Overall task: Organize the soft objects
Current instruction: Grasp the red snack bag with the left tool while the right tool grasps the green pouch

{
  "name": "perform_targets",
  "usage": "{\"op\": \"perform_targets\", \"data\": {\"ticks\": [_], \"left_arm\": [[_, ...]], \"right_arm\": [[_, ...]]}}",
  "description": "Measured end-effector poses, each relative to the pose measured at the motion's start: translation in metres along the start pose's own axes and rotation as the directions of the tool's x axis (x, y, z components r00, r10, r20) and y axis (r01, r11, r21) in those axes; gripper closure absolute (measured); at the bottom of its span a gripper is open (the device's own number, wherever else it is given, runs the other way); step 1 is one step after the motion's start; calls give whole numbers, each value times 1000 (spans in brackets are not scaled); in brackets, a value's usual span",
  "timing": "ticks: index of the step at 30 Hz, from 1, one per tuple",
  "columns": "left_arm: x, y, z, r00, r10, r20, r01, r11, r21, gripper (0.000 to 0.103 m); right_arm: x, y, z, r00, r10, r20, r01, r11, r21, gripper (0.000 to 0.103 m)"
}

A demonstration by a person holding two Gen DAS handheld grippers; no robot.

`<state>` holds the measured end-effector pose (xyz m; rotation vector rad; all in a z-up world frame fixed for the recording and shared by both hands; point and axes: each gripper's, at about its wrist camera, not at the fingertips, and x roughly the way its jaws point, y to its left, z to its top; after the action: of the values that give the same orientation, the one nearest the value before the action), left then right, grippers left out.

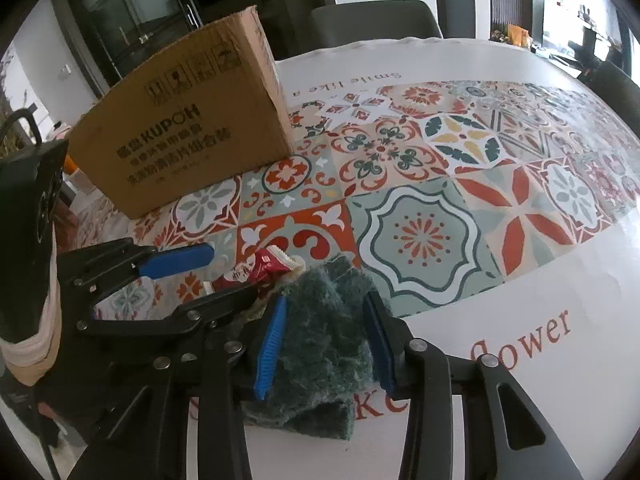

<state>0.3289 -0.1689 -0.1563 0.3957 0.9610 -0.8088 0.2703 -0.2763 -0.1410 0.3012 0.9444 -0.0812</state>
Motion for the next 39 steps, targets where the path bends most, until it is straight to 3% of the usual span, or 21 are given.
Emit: {"op": "perform_targets", "data": {"ticks": [13, 27, 39], "left_arm": [[9, -6, 2, 1000, -26, -12, 26, 999, -46, 75], [-34, -11, -12, 998, 52, 47, -43, 982, -182, 80], [-98, -15, -22, 978, 153, 145, -108, 953, -282, 80]], "right_arm": [[8, -5, -5, 997, 78, -19, -78, 997, -3, 83], [-17, -2, -8, 997, 72, 22, -72, 997, -18, 86], [-54, 10, -5, 989, 99, 112, -94, 994, -50, 86]]}}
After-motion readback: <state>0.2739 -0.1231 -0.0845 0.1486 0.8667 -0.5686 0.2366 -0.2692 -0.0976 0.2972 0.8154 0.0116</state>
